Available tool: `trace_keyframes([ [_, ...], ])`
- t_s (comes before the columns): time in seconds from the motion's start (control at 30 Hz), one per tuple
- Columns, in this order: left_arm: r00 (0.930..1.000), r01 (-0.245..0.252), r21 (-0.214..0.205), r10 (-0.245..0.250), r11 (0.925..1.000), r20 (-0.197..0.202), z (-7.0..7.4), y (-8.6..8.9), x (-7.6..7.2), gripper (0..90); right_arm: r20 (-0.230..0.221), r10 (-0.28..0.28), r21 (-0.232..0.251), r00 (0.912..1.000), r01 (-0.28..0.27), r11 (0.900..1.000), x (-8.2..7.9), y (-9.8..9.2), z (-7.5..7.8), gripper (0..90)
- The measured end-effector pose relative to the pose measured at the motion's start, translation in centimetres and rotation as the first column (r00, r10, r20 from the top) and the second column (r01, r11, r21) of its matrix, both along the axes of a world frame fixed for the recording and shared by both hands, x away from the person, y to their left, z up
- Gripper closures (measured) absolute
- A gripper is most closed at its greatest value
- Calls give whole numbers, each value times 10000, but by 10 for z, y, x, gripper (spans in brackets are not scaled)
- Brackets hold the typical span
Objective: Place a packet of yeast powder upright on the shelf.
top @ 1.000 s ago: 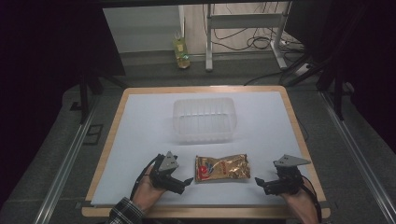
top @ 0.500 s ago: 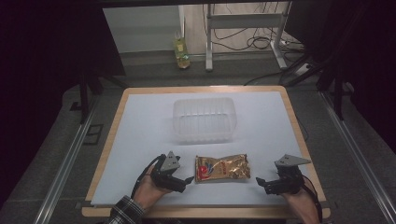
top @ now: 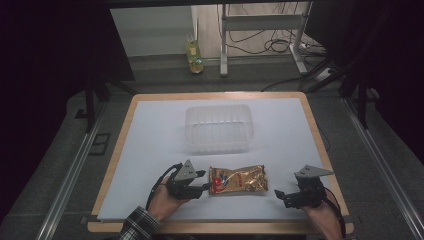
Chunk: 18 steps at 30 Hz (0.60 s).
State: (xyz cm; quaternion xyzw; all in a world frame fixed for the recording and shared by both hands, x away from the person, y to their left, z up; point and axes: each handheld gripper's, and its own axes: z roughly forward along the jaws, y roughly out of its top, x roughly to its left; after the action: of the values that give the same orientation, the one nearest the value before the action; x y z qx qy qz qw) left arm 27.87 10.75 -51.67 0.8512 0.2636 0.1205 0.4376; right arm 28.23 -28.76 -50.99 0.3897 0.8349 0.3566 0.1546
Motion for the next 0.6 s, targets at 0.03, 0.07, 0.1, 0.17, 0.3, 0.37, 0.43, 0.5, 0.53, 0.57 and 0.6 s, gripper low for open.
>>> trace_keyframes([
  [0.03, 10000, 46, -54, -46, 10000, 29, 0, -2, 1, 556, -4, 4, -4, 10000, -4, 10000, 0, 0, 0, 9],
  [0.07, 10000, 77, -83, -76, 9999, 45, 1, -3, 1, 590, -13, 5, -10, 10000, -5, 10000, 0, 0, 0, 9],
  [0.1, 9999, 118, -91, -117, 9999, 71, 1, -5, 1, 619, -21, 2, -13, 10000, -2, 10000, 0, 0, 0, 9],
  [0.17, 9997, 241, -173, -239, 9996, 97, 2, -8, 2, 707, -63, 17, -48, 10000, -17, 10000, 0, 1, -1, 9],
  [0.3, 9986, 506, -261, -503, 9984, 132, 2, -13, 4, 849, -127, 31, -91, 9999, -33, 10000, 0, 1, -1, 10],
  [0.37, 9980, 611, -199, -607, 9979, 184, 2, -16, 4, 893, -131, 36, -97, 9999, -37, 9999, 0, 1, -1, 10],
  [0.43, 9975, 673, -141, -670, 9976, 222, 2, -21, 6, 894, -135, 45, -103, 9999, -46, 9999, 1, 1, -1, 10],
  [0.5, 9972, 713, -158, -710, 9973, 233, 2, -23, 7, 895, -138, 45, -106, 9999, -46, 9999, 0, 2, -1, 10],
  [0.53, 9967, 789, -163, -785, 9967, 223, 1, -28, 8, 895, -151, 58, -128, 9999, -60, 9999, 0, 2, -1, 11],
  [0.57, 9967, 789, -163, -785, 9967, 223, 1, -28, 8, 896, -151, 58, -128, 9999, -60, 9999, 0, 2, -1, 11],
  [0.6, 9963, 829, -124, -826, 9965, 242, 0, -30, 9, 896, -156, 73, -141, 9999, -75, 9999, 0, 2, -1, 11],
])
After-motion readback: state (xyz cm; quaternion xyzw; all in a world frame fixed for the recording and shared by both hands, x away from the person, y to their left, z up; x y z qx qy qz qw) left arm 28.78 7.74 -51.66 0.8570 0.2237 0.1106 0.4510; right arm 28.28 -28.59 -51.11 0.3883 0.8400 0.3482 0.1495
